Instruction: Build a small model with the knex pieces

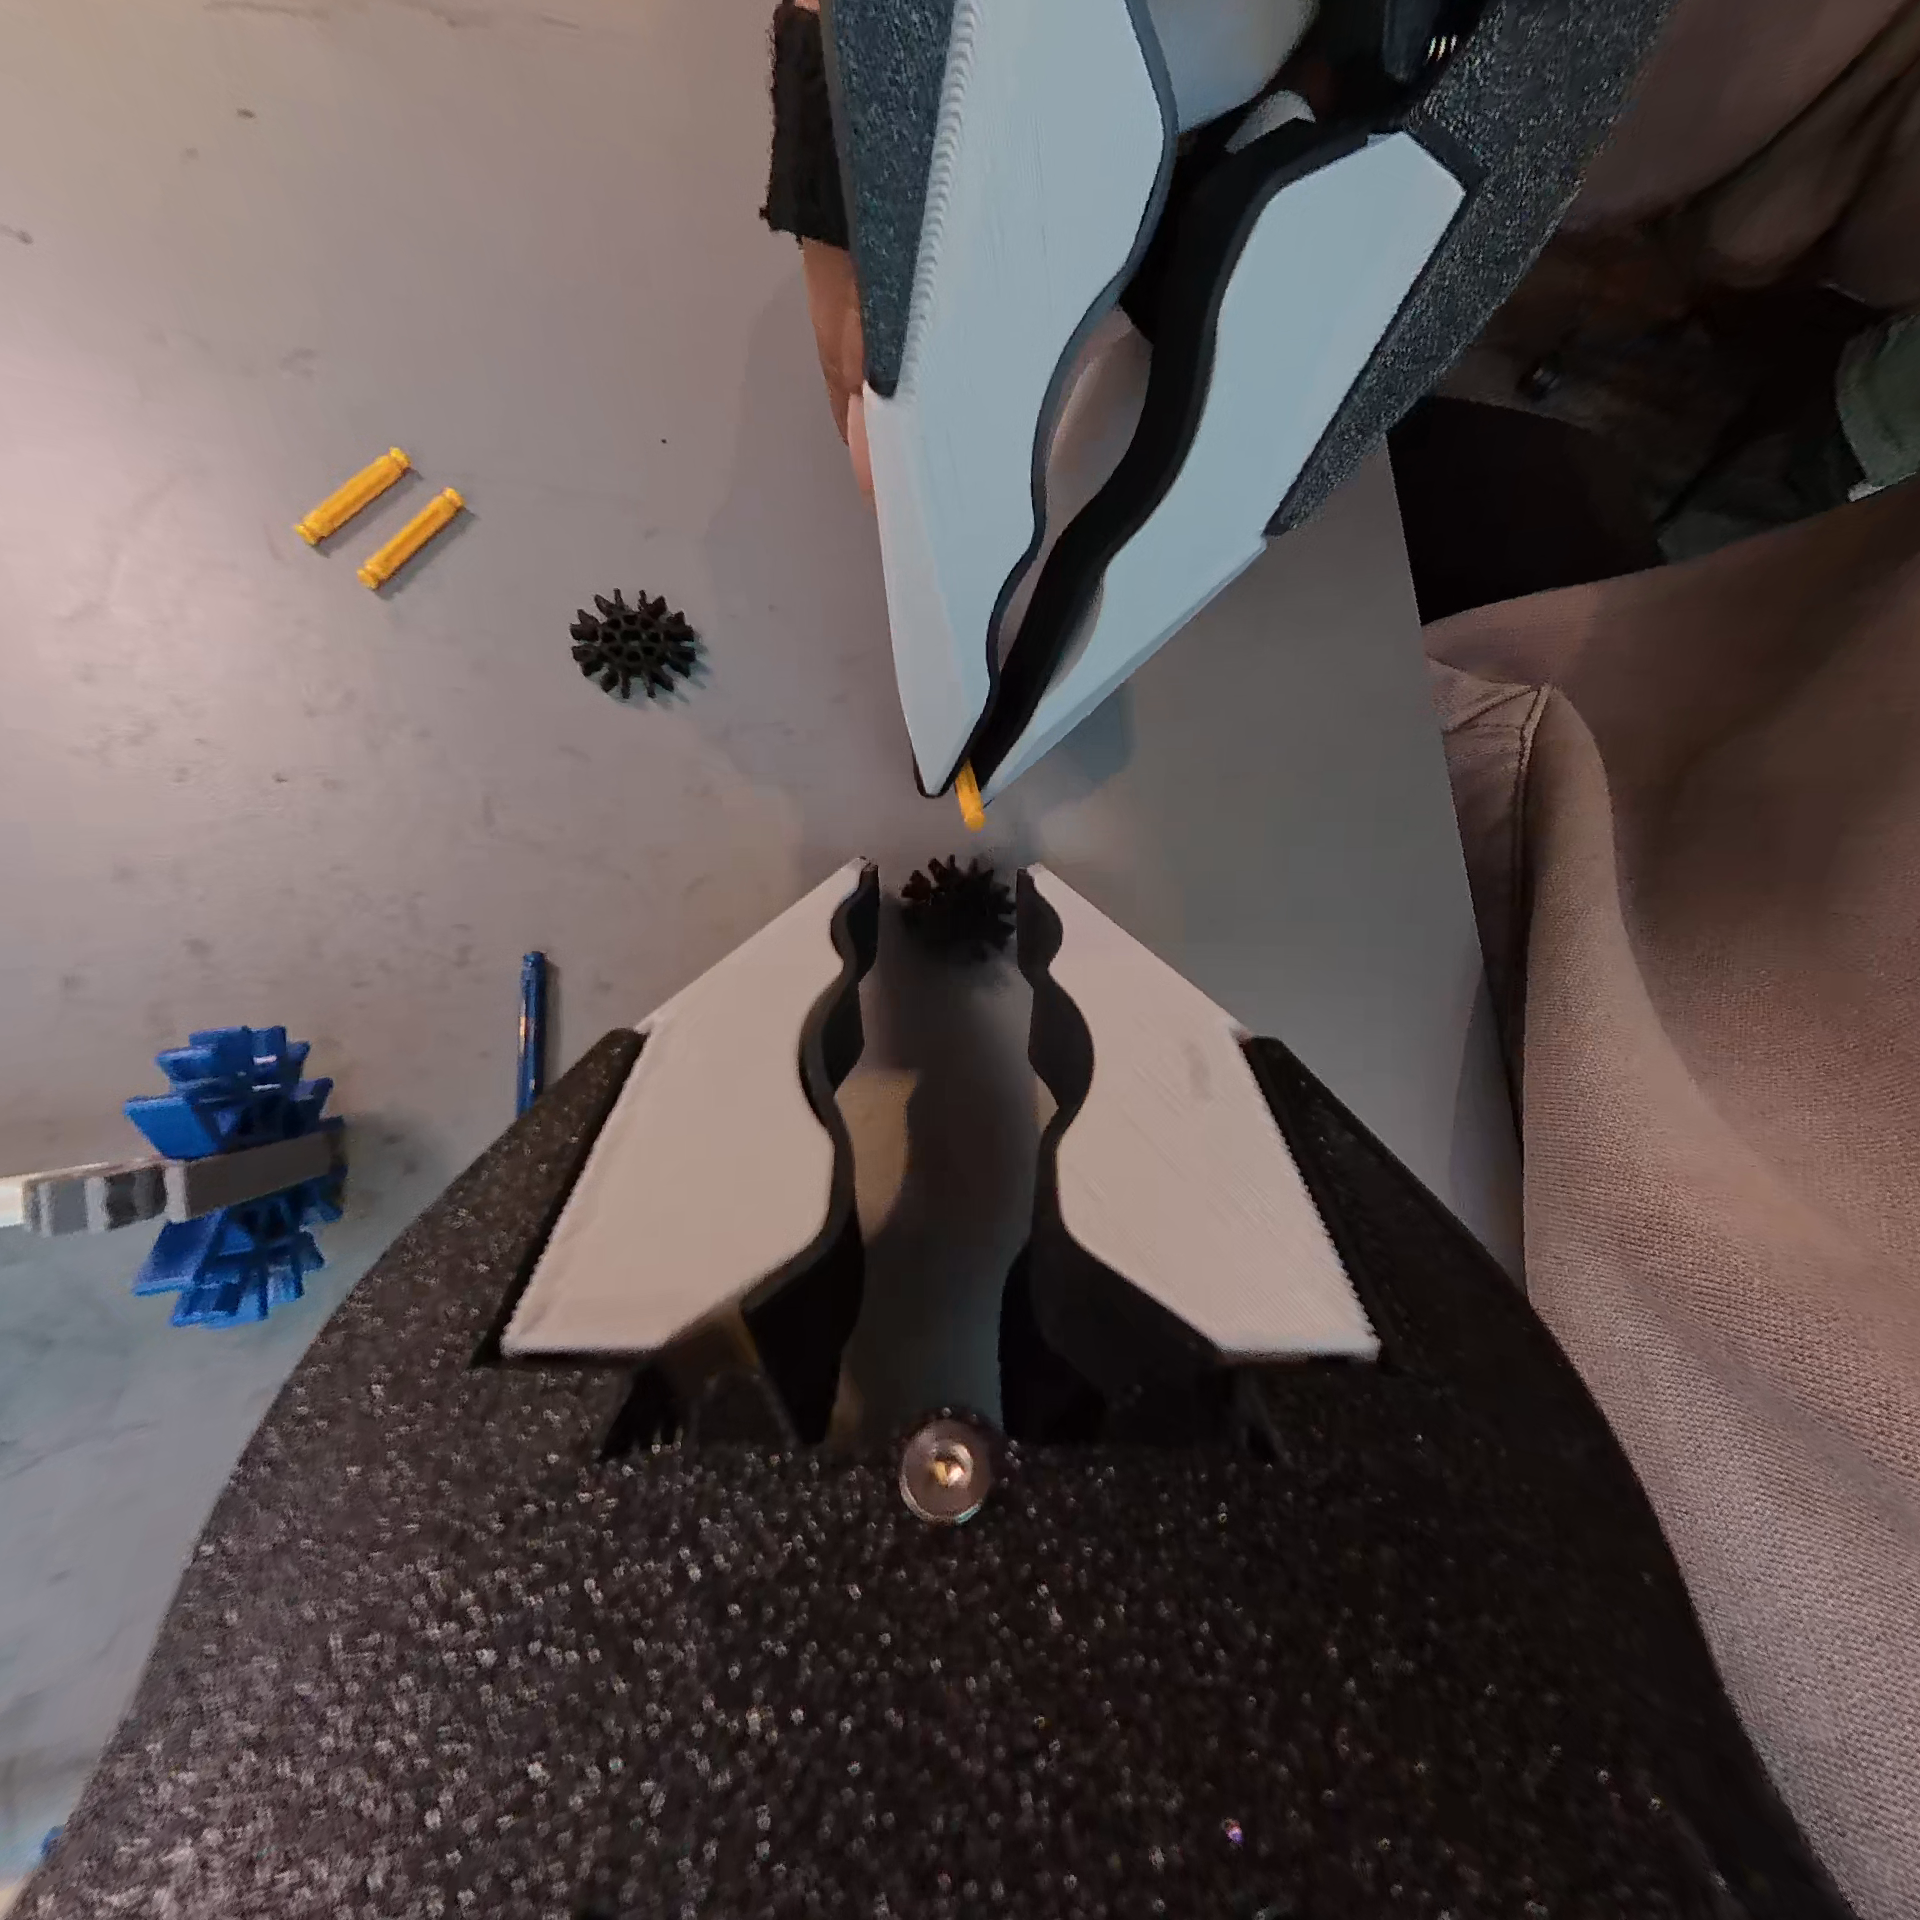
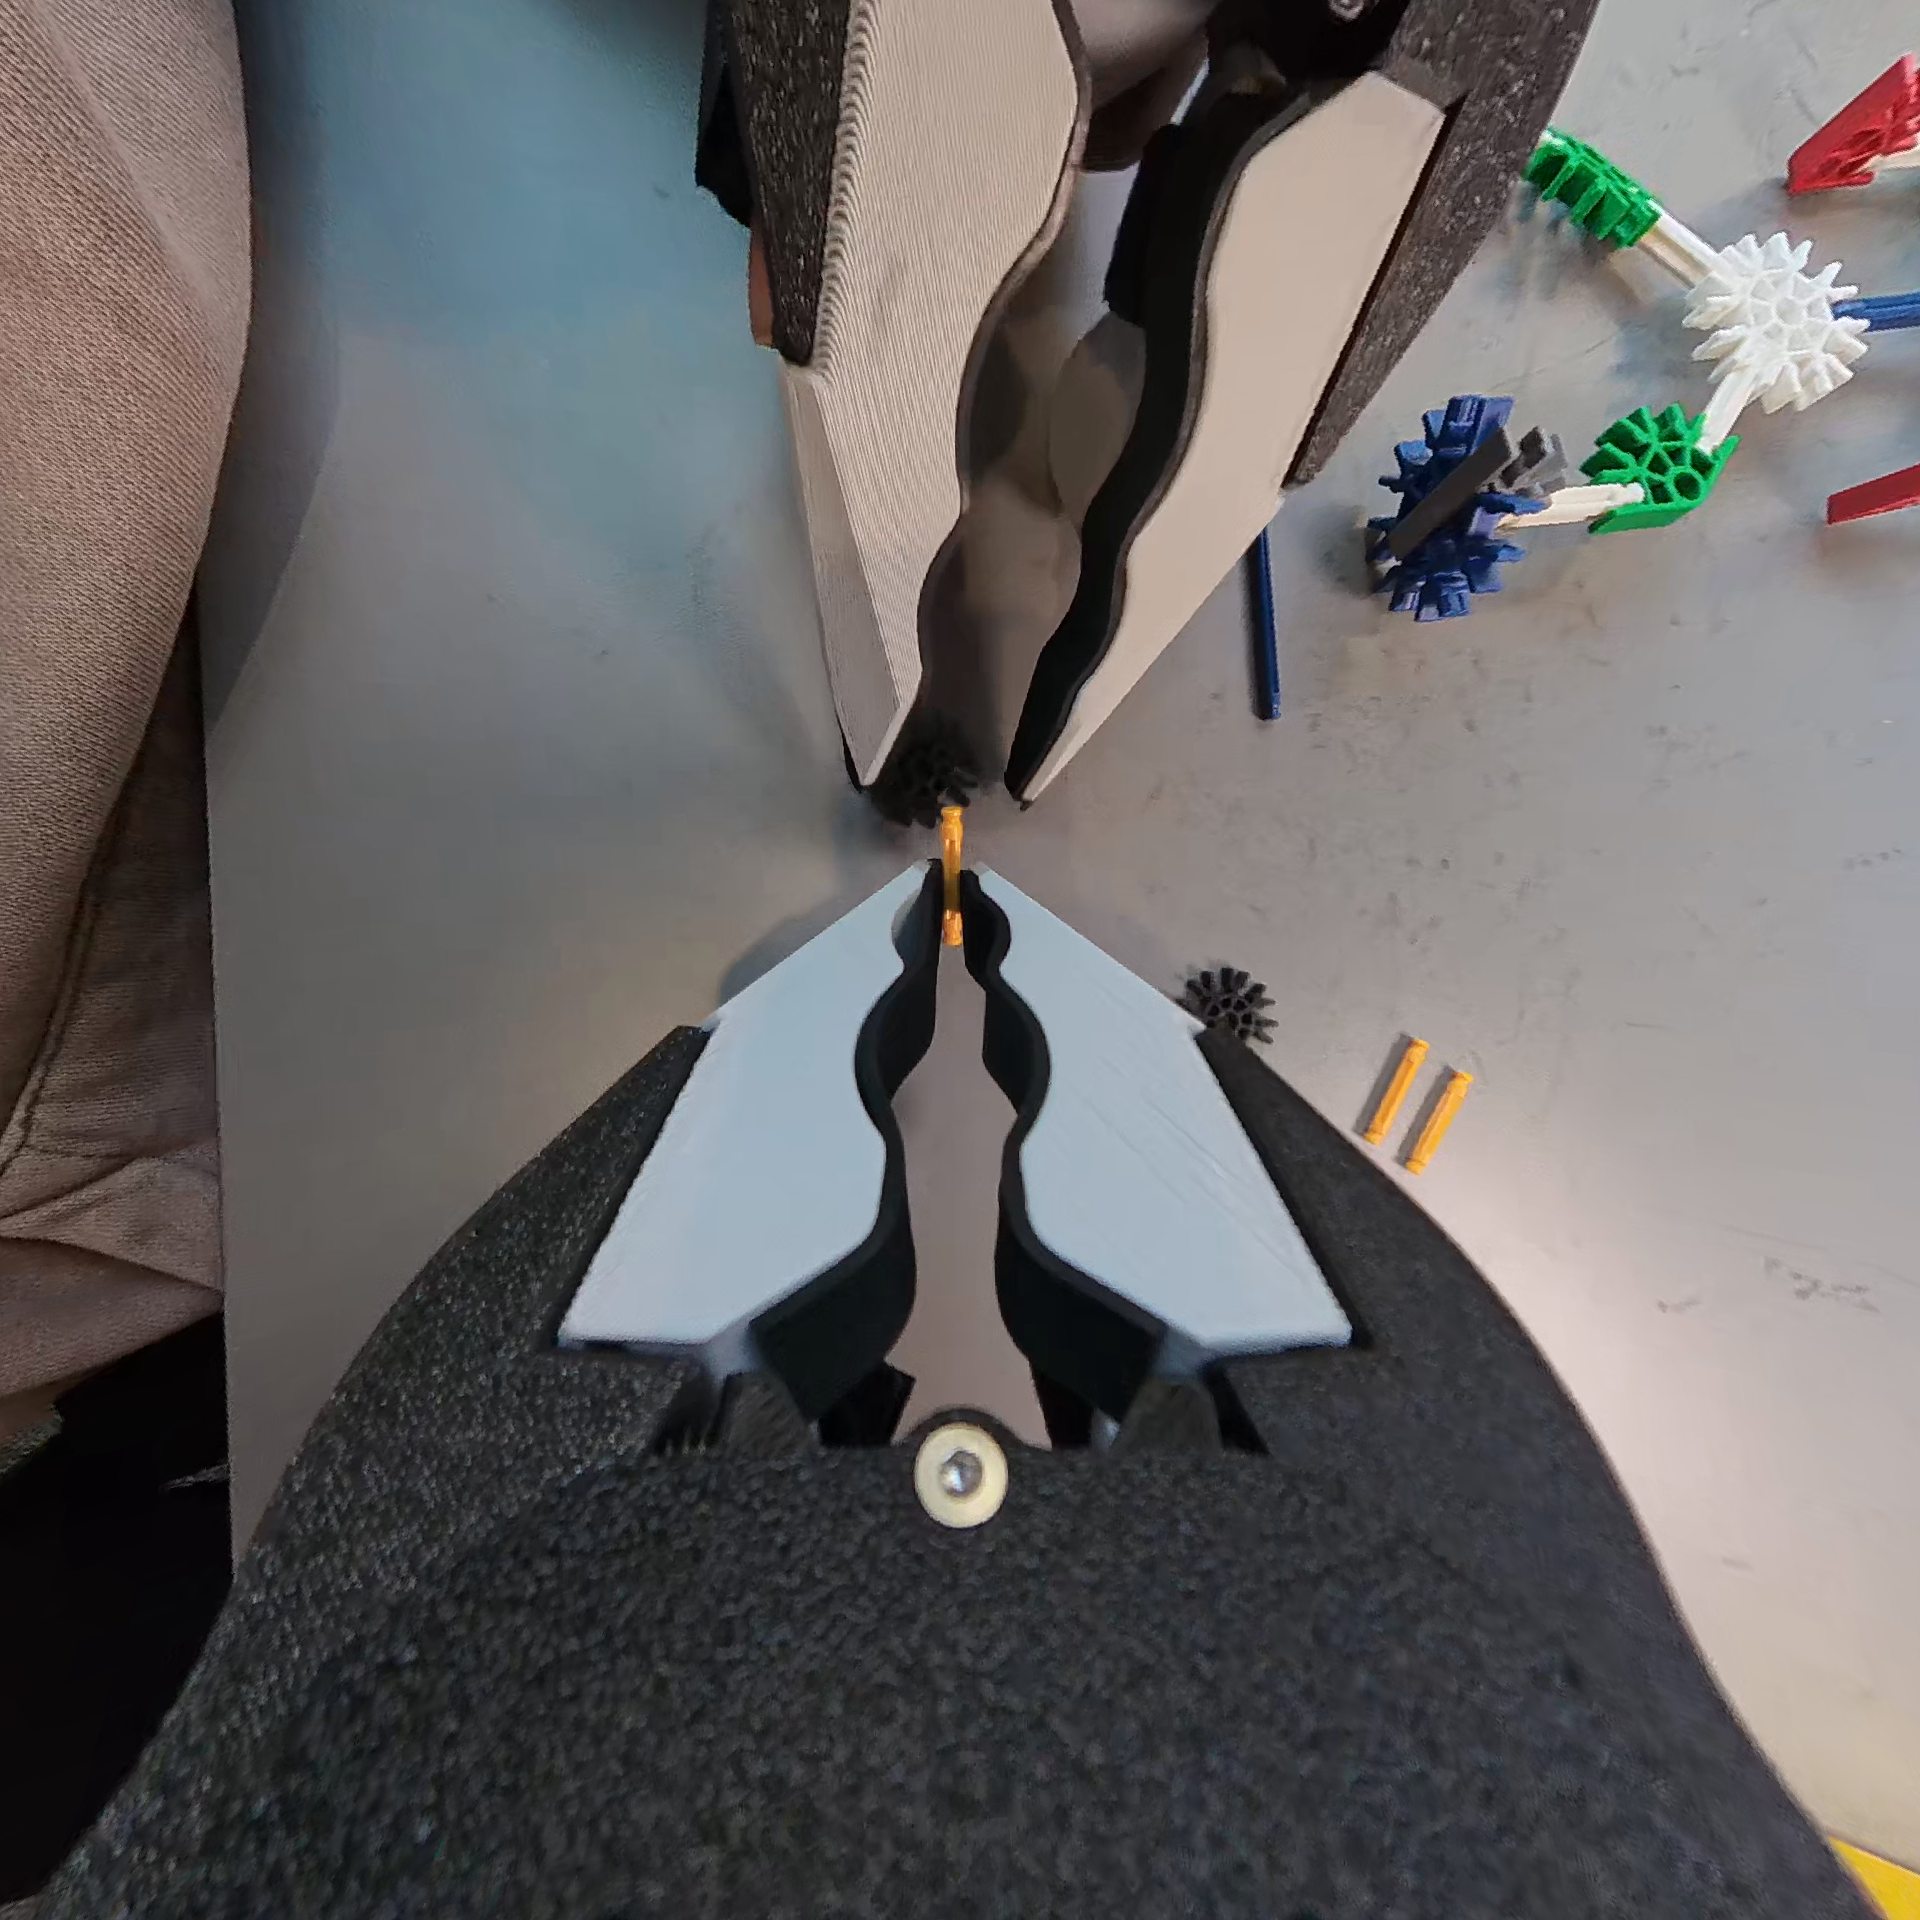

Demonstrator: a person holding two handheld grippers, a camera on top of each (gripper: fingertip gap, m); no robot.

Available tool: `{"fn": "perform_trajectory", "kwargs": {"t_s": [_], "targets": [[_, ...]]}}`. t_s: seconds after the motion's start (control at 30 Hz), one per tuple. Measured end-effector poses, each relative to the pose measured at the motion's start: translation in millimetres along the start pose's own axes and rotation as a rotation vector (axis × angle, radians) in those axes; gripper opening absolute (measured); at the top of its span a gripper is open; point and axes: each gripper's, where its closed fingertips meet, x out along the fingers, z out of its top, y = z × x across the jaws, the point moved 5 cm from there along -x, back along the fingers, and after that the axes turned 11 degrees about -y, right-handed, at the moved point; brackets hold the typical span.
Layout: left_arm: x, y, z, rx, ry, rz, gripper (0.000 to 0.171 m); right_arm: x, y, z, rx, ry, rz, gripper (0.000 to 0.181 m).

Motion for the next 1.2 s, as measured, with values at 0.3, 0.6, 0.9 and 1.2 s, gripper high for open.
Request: {"fn": "perform_trajectory", "kwargs": {"t_s": [0.3,0.6,0.9,1.2], "targets": [[0.1,-3.1,-3.8,0.060,0.063,0.033,0.025,-1.5,-1.9,-14.1,0.029,0.028,-0.038,0.002],[-1.0,-2.9,-4.1,0.095,0.062,0.036,0.019,-1.1,-2.5,-13.7,0.021,0.024,-0.038,0.003],[-2.2,-3.1,-4.4,0.122,0.049,0.038,0.004,-1.7,-3.1,-15.1,0.038,-0.004,-0.036,0.003],[-7.9,-3.7,0.3,0.065,0.018,0.008,0.021,-13.5,-3.6,-3.6,0.105,-0.137,-0.042,0.008]]}}
